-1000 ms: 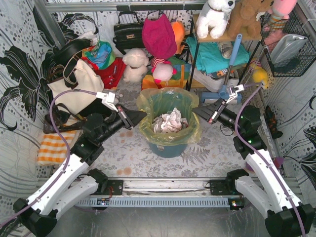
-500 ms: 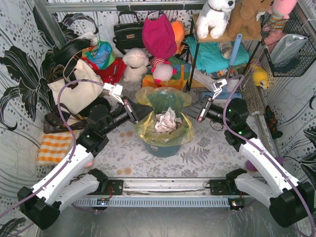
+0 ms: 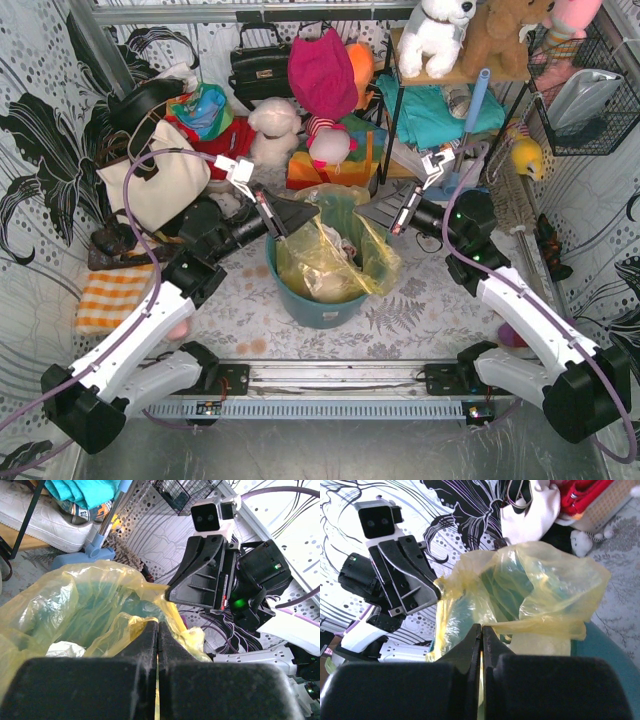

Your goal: Tie the trash bag

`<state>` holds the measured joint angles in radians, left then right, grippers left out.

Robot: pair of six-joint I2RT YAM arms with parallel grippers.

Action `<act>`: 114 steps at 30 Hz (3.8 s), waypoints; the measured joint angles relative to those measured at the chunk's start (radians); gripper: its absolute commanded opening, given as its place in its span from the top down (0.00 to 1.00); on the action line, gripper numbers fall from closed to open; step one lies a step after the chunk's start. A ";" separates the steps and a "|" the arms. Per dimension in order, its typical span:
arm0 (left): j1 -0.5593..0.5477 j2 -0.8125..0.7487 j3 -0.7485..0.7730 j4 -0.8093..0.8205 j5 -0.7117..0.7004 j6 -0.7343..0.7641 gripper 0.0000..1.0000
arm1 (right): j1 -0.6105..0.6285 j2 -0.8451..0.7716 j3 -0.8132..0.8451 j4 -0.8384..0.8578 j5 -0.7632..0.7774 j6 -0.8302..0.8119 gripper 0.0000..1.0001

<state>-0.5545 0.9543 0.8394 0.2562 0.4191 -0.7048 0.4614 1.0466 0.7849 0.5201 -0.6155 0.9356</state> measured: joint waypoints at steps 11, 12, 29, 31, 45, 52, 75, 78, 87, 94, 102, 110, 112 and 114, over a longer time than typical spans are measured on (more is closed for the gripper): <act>0.000 0.035 0.043 -0.055 -0.069 0.031 1.00 | 0.004 -0.033 0.085 -0.011 0.056 -0.034 1.00; 0.000 0.040 0.051 -0.066 -0.077 0.034 1.00 | 0.004 -0.042 0.090 -0.019 0.065 -0.040 1.00; 0.000 0.058 0.196 -0.177 -0.117 0.094 1.00 | 0.005 -0.150 0.130 -0.286 0.370 -0.163 1.00; 0.000 0.043 0.204 -0.184 -0.123 0.097 1.00 | 0.005 -0.166 0.118 -0.297 0.369 -0.163 1.00; 0.000 0.035 0.256 -0.280 -0.106 0.087 1.00 | 0.006 -0.224 0.095 -0.301 0.207 -0.158 1.00; 0.000 0.078 0.214 -0.293 -0.100 0.066 1.00 | 0.006 -0.211 0.005 -0.304 0.196 -0.151 1.00; 0.001 0.048 0.130 -0.377 0.044 0.134 1.00 | 0.006 -0.361 -0.003 -0.528 0.229 -0.301 1.00; 0.005 0.048 0.160 -0.398 0.048 0.156 1.00 | 0.006 -0.321 -0.003 -0.409 0.226 -0.273 1.00; 0.019 0.051 0.311 -0.364 0.060 0.176 1.00 | 0.010 -0.213 0.041 -0.216 0.232 -0.214 1.00; 0.019 0.065 0.294 -0.317 0.073 0.151 1.00 | 0.010 -0.248 0.047 -0.221 0.266 -0.214 1.00; 0.050 0.129 0.270 -0.325 0.018 0.138 1.00 | 0.010 -0.237 0.029 -0.225 0.330 -0.222 1.00; 0.138 0.193 0.270 -0.326 -0.034 0.154 1.00 | 0.010 -0.135 0.029 -0.218 0.348 -0.232 1.00; 0.163 0.212 0.270 -0.325 -0.034 0.158 1.00 | 0.010 -0.116 0.029 -0.215 0.348 -0.238 1.00; 0.185 0.232 0.270 -0.321 -0.031 0.163 1.00 | 0.010 -0.106 0.029 -0.216 0.347 -0.242 1.00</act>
<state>-0.3691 1.1858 1.1099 -0.0650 0.3882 -0.5423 0.4709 0.9405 0.8135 0.3046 -0.2684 0.6937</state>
